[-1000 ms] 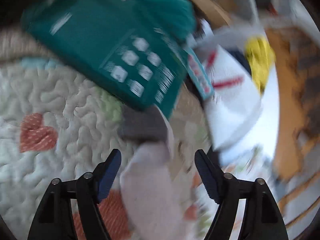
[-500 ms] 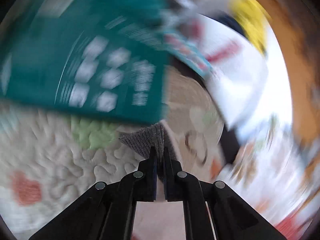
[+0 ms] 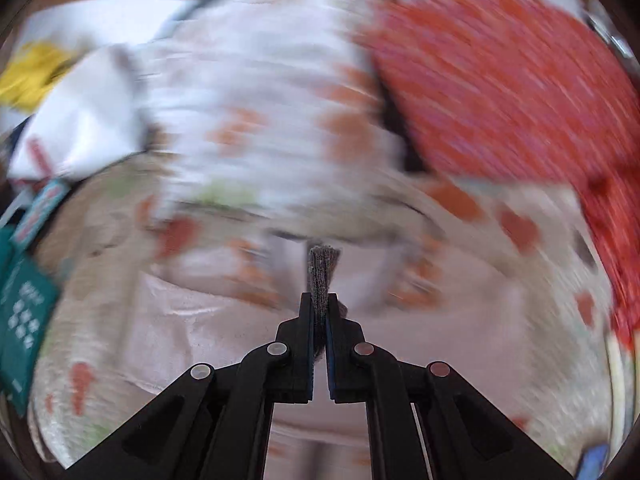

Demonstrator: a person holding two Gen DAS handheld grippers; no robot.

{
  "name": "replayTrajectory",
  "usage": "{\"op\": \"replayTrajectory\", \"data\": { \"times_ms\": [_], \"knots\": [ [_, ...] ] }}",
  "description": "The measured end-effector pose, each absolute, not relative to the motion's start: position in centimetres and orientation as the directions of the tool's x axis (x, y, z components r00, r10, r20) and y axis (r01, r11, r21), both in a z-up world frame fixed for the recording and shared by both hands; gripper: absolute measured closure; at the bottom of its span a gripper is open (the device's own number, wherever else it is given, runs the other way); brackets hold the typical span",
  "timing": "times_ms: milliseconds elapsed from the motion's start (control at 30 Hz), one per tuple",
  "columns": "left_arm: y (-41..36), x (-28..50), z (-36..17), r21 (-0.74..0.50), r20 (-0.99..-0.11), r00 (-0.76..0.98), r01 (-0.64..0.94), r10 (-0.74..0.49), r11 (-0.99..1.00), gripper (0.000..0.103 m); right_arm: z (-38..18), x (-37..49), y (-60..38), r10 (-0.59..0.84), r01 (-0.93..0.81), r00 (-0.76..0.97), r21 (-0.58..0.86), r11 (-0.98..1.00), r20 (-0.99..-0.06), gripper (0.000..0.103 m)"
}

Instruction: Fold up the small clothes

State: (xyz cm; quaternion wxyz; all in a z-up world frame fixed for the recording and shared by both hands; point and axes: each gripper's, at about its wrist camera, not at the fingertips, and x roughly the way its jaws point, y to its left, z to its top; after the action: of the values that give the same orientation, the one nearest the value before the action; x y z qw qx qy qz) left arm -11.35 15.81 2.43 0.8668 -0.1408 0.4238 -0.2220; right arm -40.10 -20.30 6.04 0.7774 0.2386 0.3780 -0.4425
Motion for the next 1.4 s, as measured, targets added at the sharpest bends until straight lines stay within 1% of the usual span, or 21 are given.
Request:
{"op": "replayTrajectory", "data": {
  "times_ms": [100,200,233,300,367,433,533,600,733,800,867,1000,1067,1100,1167,1200,1233,1333,1367,1400],
  "knots": [
    [12.7,-12.9,1.7,-0.398,-0.696,0.498,0.332,-0.517,0.855,0.023,3.1,-45.7,-23.4,-0.472,0.912,0.294,0.095,0.400,-0.831,0.099],
    [9.7,-14.6,0.7,-0.369,-0.723,0.447,0.394,-0.526,0.842,0.023,0.3,-49.3,-25.2,-0.403,0.919,0.322,0.180,0.351,-0.857,0.097],
    [8.7,-15.2,0.4,-0.358,-0.731,0.433,0.415,-0.527,0.836,0.023,-0.1,-50.3,-25.7,-0.406,0.930,0.306,0.178,0.323,-0.861,0.096],
    [7.2,-16.3,0.1,-0.337,-0.738,0.422,0.446,-0.527,0.829,0.023,0.0,-53.1,-26.1,-0.448,0.950,0.278,0.176,0.256,-0.850,0.083],
    [5.9,-17.1,-0.2,-0.327,-0.743,0.403,0.477,-0.534,0.816,0.023,0.3,-55.7,-26.6,-0.463,0.963,0.262,0.196,0.186,-0.847,0.074],
    [4.7,-18.1,-0.4,-0.321,-0.753,0.367,0.520,-0.547,0.791,0.023,0.9,-58.6,-26.4,-0.440,0.955,0.295,0.255,0.150,-0.848,0.073],
    [3.3,-19.7,-0.9,-0.285,-0.768,0.331,0.592,-0.549,0.754,0.023,2.2,-61.5,-23.9,-0.383,0.915,0.403,0.355,0.193,-0.831,0.070],
    [2.9,-20.8,-1.4,-0.264,-0.780,0.306,0.630,-0.546,0.730,0.023,2.8,-62.7,-20.8,-0.334,0.885,0.460,0.392,0.252,-0.823,0.057],
    [3.7,-22.0,-3.4,-0.281,-0.814,0.232,0.645,-0.532,0.711,0.023,2.3,-64.2,-13.9,-0.205,0.833,0.517,0.435,0.341,-0.831,0.054],
    [4.9,-22.4,-4.7,-0.283,-0.835,0.203,0.638,-0.511,0.716,0.023,1.1,-64.9,-10.5,-0.147,0.813,0.533,0.458,0.359,-0.833,0.047],
    [6.2,-22.8,-5.8,-0.273,-0.853,0.191,0.629,-0.485,0.728,0.023,0.0,-65.4,-8.2,-0.107,0.804,0.544,0.479,0.353,-0.833,0.047],
    [9.0,-24.6,-7.8,-0.283,-0.872,0.156,0.612,-0.463,0.739,0.023,-2.6,-66.5,-3.9,-0.076,0.789,0.569,0.517,0.331,-0.819,0.047],
    [10.2,-25.9,-8.8,-0.279,-0.880,0.139,0.621,-0.454,0.732,0.023,-3.0,-66.7,-2.5,-0.094,0.780,0.588,0.533,0.327,-0.803,0.047],
    [10.5,-26.4,-9.1,-0.267,-0.879,0.150,0.631,-0.452,0.728,0.023,-3.0,-66.7,-1.7,-0.097,0.775,0.596,0.539,0.331,-0.797,0.047],
    [11.0,-28.4,-9.4,-0.203,-0.879,0.196,0.671,-0.435,0.713,0.023,-3.2,-66.6,-0.5,-0.088,0.763,0.612,0.557,0.329,-0.786,0.047],
    [11.1,-29.3,-9.7,-0.179,-0.882,0.202,0.691,-0.425,0.700,0.022,-3.5,-66.5,0.3,-0.077,0.756,0.618,0.565,0.330,-0.783,0.047],
    [11.2,-30.2,-10.1,-0.166,-0.885,0.203,0.705,-0.420,0.690,0.018,-3.8,-66.2,1.0,-0.076,0.757,0.613,0.558,0.340,-0.787,0.047],
    [11.2,-32.5,-10.8,-0.144,-0.885,0.210,0.726,-0.415,0.673,0.018,-3.6,-64.9,1.9,-0.135,0.783,0.570,0.486,0.387,-0.810,0.046],
    [11.1,-33.0,-10.8,-0.151,-0.883,0.202,0.733,-0.424,0.663,0.019,-3.5,-64.5,1.9,-0.145,0.787,0.565,0.479,0.389,-0.812,0.046],
    [10.9,-33.5,-10.7,-0.156,-0.880,0.192,0.747,-0.434,0.646,0.032,-3.4,-64.2,1.8,-0.155,0.789,0.566,0.478,0.385,-0.809,0.048]
  ]
}}
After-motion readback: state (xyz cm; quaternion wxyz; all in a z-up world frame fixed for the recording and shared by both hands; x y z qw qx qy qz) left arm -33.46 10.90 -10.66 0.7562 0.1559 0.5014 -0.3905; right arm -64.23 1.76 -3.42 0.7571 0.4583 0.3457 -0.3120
